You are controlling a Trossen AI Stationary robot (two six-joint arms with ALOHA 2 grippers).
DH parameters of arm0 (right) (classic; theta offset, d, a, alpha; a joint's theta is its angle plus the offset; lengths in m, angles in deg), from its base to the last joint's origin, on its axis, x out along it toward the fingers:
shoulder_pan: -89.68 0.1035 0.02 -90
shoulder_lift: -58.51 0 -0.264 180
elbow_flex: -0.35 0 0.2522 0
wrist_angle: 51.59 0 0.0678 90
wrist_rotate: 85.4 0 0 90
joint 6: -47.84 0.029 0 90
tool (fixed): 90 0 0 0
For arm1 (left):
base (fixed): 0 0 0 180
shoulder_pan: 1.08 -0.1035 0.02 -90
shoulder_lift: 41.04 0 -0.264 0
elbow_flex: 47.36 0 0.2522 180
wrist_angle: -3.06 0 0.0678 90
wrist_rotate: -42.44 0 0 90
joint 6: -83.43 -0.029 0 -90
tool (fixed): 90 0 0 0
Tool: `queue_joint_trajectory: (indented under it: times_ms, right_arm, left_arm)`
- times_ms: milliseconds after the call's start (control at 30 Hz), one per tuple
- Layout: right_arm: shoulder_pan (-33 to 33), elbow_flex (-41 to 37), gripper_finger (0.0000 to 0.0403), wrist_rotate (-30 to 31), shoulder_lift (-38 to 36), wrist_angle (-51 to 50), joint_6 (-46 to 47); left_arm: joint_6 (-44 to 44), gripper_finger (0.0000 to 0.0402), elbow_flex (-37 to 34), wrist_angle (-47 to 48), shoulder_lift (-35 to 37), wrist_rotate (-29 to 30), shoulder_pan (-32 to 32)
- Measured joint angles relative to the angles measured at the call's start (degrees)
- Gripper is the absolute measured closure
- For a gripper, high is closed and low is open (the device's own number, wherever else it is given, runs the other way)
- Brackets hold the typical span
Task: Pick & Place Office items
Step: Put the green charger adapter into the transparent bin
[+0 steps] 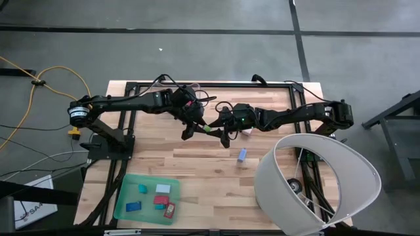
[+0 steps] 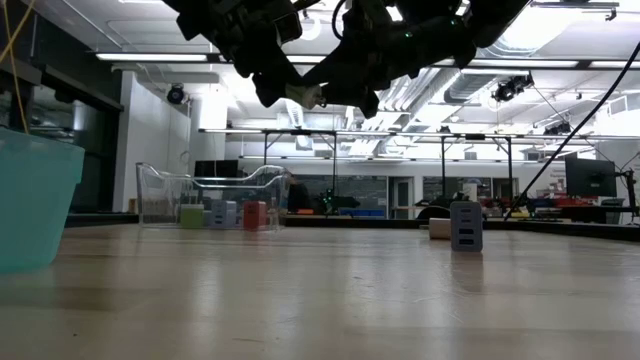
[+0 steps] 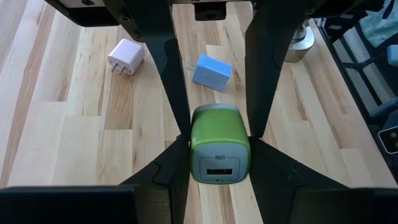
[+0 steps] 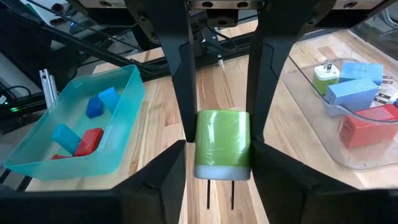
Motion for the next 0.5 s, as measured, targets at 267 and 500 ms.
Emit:
queue_joint_trajectory:
  times_ms: [267,500]
  right_arm:
    - [0.0,0.0,0.0235,-0.17,0.0,-0.29,-0.6]
    - [-0.39,0.04,0.0234,-1.02,-2.07,-2.95,-2.27]
  left_arm:
    - [0.18,0.0274,0.0,0.11,0.0,0.12,0.0]
    - [-0.04,0.0274,0.2,-0.24,-0.07,-0.17,0.04]
